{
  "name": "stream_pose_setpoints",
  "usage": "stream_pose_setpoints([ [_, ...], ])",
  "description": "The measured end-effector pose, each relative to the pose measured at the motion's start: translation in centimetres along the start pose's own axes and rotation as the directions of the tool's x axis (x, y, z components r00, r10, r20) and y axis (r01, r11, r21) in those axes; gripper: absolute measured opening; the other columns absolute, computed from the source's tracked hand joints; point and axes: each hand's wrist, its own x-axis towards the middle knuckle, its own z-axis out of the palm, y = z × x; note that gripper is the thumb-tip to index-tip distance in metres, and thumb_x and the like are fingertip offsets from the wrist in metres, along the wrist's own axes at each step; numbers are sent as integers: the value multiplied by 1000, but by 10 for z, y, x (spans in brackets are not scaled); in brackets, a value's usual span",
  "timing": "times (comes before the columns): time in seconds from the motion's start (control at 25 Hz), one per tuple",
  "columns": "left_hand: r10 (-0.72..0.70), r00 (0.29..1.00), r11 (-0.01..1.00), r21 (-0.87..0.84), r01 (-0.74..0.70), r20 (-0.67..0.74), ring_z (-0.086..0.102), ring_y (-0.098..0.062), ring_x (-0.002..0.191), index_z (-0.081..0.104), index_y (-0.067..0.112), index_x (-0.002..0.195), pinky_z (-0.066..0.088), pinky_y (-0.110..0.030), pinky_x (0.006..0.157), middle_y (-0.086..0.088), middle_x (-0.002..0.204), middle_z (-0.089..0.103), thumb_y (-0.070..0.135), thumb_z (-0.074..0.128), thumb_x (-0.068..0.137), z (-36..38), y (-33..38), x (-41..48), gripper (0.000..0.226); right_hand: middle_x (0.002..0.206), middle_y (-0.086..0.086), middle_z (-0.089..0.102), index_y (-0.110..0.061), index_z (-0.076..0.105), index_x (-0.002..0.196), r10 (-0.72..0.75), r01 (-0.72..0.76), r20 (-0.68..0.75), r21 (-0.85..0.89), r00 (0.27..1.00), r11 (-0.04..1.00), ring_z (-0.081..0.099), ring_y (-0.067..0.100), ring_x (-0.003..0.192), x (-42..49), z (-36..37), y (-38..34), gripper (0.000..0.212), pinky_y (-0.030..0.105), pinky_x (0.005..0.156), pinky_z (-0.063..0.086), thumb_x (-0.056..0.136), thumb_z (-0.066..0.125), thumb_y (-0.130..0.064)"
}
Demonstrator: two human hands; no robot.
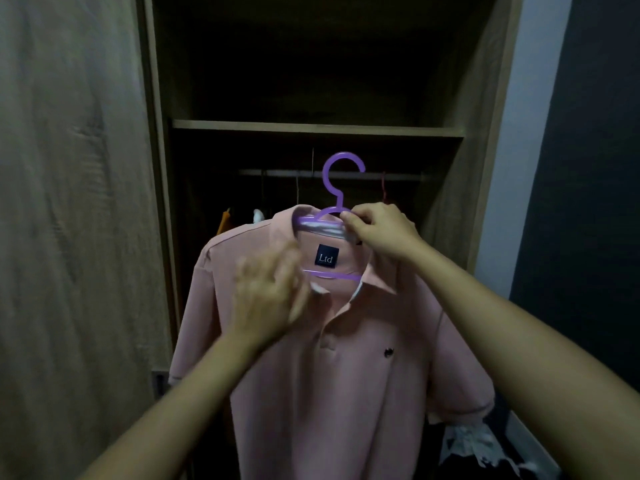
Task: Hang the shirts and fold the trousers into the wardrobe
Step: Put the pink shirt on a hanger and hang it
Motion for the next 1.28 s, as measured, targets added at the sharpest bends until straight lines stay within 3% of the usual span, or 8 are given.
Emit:
stream_pose_setpoints([
  [0.12,-239,916,970,112,214,323,54,-32,106,48,11,125,37,-41,83,-14,117,61,57,45,83,-13,-48,49,62,63,-11,55,-32,54,61,-70,69,32,5,997,998,55,17,78,-3,-2,-3,37,33,67,40,92,43,-49],
  [0.24,-142,782,957,-117,265,607,58,-21,68,57,10,89,36,-33,59,-2,71,58,59,55,78,-14,-77,55,50,73,-10,61,-33,58,71,-154,154,-7,16,988,988,59,17,83,-9,1,-3,28,34,68,44,91,45,-47],
  [0.4,-209,815,814,-366,451,541,43,-6,54,62,13,72,31,-23,50,2,57,50,41,68,75,-18,-99,38,29,116,-8,62,-36,49,120,-224,231,-134,42,965,972,60,17,102,-19,-1,23,45,36,79,47,86,35,-62],
  [0.52,-226,763,748,-394,534,606,42,-1,52,63,14,68,30,-20,49,8,56,49,41,74,75,-19,-109,26,30,99,0,67,-30,56,106,-281,281,12,-114,960,953,62,25,92,-29,4,46,55,31,65,37,76,33,-70],
  [0.68,-184,669,723,-362,589,720,51,1,57,67,16,74,36,-14,52,11,63,60,42,70,80,-23,-116,27,27,81,-8,65,-27,62,92,-233,232,-69,-20,970,972,59,16,76,-31,0,49,39,28,58,34,75,50,-60],
  [0.96,-243,723,692,-406,596,646,56,5,67,68,26,82,42,-14,61,18,74,66,39,62,85,-28,-119,2,15,78,-17,64,-37,66,99,-189,195,-51,191,981,962,55,4,71,-26,-3,56,34,36,66,47,74,56,-59],
  [1.2,-120,266,472,-180,863,956,62,-21,82,73,15,92,49,-27,70,-13,86,70,42,84,52,-50,-154,-25,50,70,-19,63,-33,68,97,-155,167,-95,139,983,976,55,1,65,-43,-9,68,36,29,60,41,73,56,-58],
  [1.28,-16,234,321,-216,922,972,65,-25,96,72,19,103,53,-27,79,-11,104,71,28,82,52,-60,-146,-15,53,66,-31,59,-33,69,97,-171,181,-86,130,981,975,53,-7,62,-50,-6,64,34,25,56,36,73,58,-55],
])
